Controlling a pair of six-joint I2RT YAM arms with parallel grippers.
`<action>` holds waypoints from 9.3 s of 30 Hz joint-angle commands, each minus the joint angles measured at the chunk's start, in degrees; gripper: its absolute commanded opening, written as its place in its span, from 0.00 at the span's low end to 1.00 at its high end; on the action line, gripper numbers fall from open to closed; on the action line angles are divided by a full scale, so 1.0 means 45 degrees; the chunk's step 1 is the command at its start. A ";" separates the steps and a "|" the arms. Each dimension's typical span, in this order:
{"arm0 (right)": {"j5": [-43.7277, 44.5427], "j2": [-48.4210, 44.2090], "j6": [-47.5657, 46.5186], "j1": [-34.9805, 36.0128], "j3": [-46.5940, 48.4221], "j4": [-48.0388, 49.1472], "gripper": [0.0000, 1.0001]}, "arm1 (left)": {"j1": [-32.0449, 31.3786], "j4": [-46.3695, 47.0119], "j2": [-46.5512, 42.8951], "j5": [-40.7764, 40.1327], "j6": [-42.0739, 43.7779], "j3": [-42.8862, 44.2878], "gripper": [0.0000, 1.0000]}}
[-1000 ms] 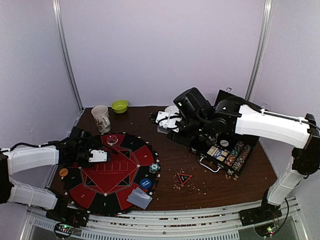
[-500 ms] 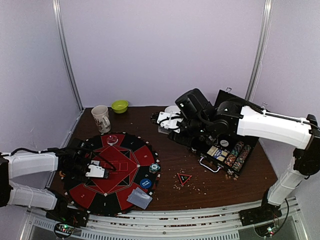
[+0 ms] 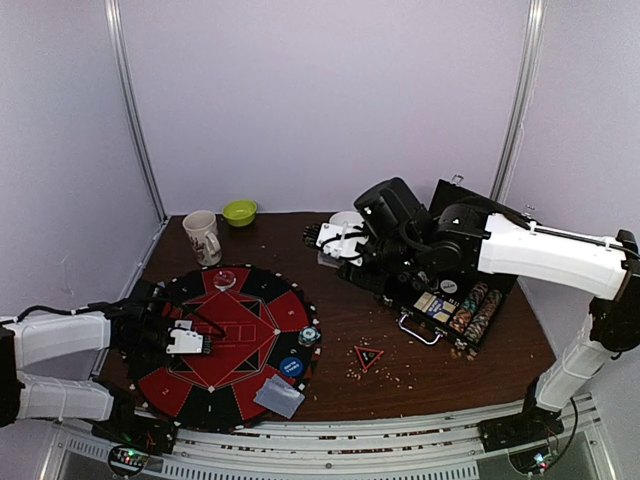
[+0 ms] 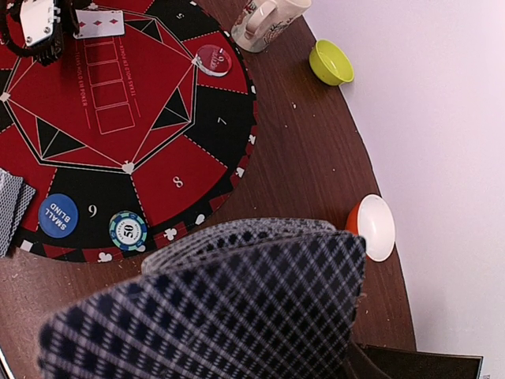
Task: Distribute texas hold em gaming equipment
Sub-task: Flop the poker card into the community card area, then pass from the right arm to the left, then pass from the left arm to the right, then pick up the poker case from the face-down deck piles.
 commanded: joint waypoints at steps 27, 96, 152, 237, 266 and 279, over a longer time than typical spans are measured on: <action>-0.0033 -0.0355 -0.0158 -0.0149 -0.0170 0.0259 0.46 | 0.0130 -0.0688 -0.0877 0.1500 -0.1386 0.0770 0.28; -0.0132 0.0856 -0.0408 0.0271 0.0984 -0.0129 0.45 | -0.4343 0.8418 0.7007 1.2356 -2.5148 0.9876 0.92; -0.1287 0.0827 0.0039 -0.0149 0.1498 -0.1024 0.97 | -0.4658 0.4504 0.6062 1.2415 -2.0499 1.0657 0.00; 0.0709 0.0886 -0.0778 0.0325 0.1323 -0.0554 0.50 | -0.4113 -0.1861 0.6030 0.9313 -1.7975 1.4158 0.35; 0.0870 0.0908 -0.0798 0.0295 0.1213 -0.0463 0.47 | -0.4273 -0.1341 0.5552 1.0950 -1.8058 1.3869 0.00; 0.1011 0.0721 -0.0700 0.0112 0.0807 -0.0360 0.47 | -0.2510 -0.2947 0.4691 1.1395 -1.6698 1.3895 0.00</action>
